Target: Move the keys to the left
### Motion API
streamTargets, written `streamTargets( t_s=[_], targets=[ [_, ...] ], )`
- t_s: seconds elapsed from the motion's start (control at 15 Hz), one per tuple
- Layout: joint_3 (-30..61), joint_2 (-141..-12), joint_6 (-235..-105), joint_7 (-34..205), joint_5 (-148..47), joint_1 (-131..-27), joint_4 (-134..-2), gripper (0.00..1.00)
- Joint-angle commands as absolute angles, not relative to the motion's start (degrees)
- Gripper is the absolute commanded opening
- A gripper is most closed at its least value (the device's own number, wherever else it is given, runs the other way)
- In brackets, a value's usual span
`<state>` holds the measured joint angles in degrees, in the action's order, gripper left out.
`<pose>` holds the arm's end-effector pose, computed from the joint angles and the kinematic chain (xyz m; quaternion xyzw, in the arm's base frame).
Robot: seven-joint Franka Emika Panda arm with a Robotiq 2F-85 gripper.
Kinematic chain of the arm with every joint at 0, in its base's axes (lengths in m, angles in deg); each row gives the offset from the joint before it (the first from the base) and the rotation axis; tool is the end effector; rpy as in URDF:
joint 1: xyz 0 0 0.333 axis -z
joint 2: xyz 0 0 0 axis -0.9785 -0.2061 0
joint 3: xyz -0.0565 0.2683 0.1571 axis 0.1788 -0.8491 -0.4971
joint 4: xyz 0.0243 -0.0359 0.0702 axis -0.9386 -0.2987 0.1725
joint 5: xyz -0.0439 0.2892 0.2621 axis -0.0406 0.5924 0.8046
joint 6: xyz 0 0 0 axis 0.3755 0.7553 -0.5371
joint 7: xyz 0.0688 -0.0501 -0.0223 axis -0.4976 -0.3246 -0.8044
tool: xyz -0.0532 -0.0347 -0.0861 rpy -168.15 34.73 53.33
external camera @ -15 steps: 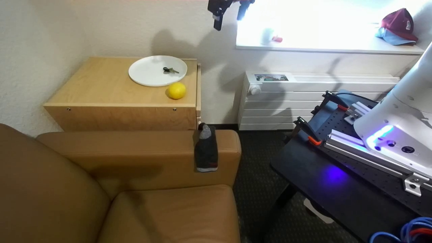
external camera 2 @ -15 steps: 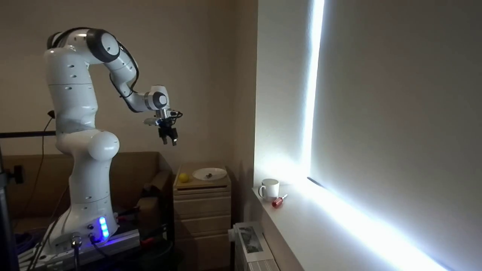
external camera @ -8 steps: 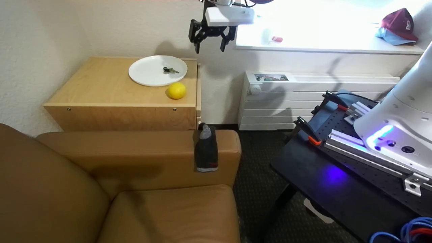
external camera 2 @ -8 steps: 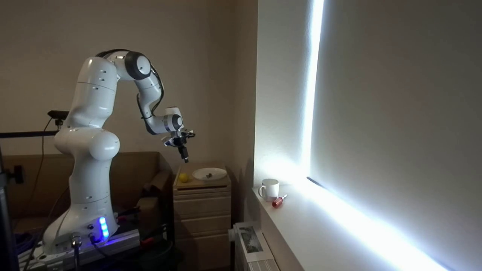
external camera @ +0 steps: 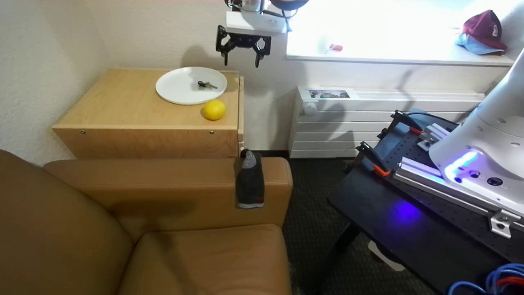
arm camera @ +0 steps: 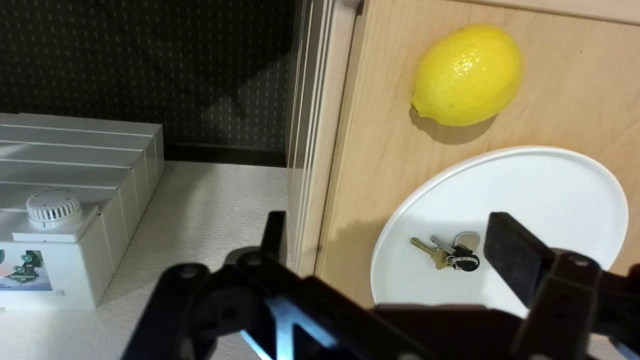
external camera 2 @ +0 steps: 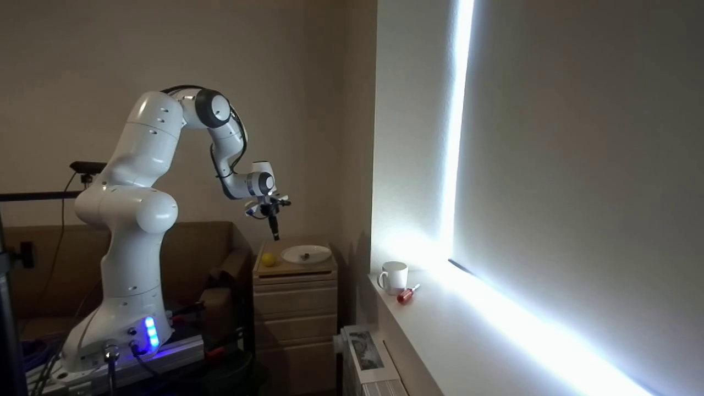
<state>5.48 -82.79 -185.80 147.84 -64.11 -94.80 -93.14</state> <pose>0.5633 0.2405 0.2629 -0.9571 0.2672 -0.1099 0.0234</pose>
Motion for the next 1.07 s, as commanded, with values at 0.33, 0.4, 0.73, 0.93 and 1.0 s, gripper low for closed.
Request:
streamTargets(
  t_s=[0.33, 0.4, 0.73, 0.93, 1.0],
  targets=[
    [11.3, -96.3, -179.1, 166.9, -55.1, -100.0, -74.4, 1.0],
    [11.8, -98.2, -178.5, 169.1, -54.1, -100.2, -71.7, 1.0],
    [12.1, -98.9, -179.6, 170.9, -53.8, -100.0, -71.5, 1.0],
    [14.1, -101.2, -178.1, 174.0, -55.7, -102.0, -69.6, 1.0],
    [14.6, -103.5, -175.8, 178.8, -53.6, -102.4, -66.5, 1.0]
  ],
)
